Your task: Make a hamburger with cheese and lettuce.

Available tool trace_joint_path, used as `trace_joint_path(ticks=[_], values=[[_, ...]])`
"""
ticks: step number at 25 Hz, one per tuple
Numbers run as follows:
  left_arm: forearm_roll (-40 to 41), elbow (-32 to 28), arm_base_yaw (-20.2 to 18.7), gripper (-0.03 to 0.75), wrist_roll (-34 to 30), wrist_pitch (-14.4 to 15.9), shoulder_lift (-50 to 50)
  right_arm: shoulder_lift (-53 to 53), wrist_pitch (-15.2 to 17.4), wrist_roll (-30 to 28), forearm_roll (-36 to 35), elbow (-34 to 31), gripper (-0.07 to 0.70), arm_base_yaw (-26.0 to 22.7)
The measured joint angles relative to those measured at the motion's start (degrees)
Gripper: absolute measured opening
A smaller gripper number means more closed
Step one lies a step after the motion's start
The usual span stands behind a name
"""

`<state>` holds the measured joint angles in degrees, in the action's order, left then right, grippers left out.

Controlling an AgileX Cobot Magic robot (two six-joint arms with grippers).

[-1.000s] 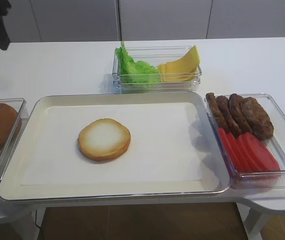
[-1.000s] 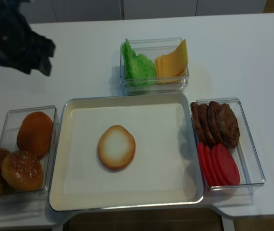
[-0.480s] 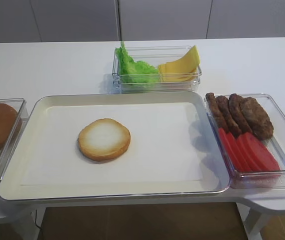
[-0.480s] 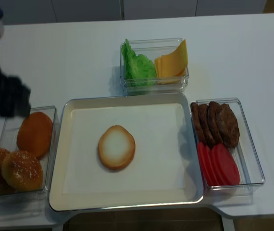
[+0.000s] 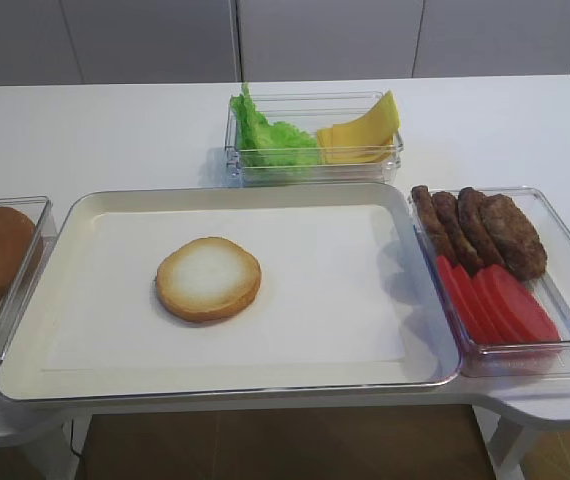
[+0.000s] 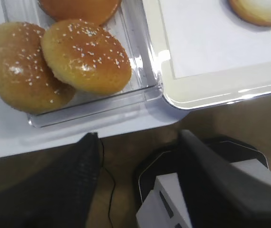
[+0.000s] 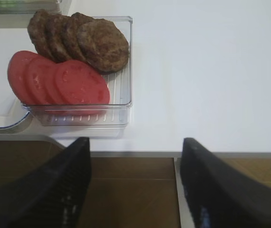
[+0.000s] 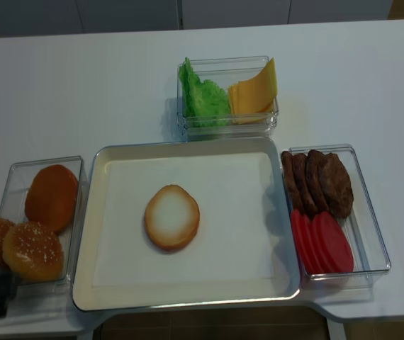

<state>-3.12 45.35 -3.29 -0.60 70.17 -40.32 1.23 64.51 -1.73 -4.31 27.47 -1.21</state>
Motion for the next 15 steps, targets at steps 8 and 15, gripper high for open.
trace_joint_path(ticks=[8, 15], values=[[0.0, -7.15, 0.0, 0.389, 0.0, 1.67, 18.62, 0.0, 0.0, 0.0, 0.0, 0.0, 0.449, 0.0], [0.34, -10.23, 0.0, 0.387, 0.0, 2.62, 32.97, 0.0, 0.0, 0.0, 0.0, 0.0, 0.449, 0.0]])
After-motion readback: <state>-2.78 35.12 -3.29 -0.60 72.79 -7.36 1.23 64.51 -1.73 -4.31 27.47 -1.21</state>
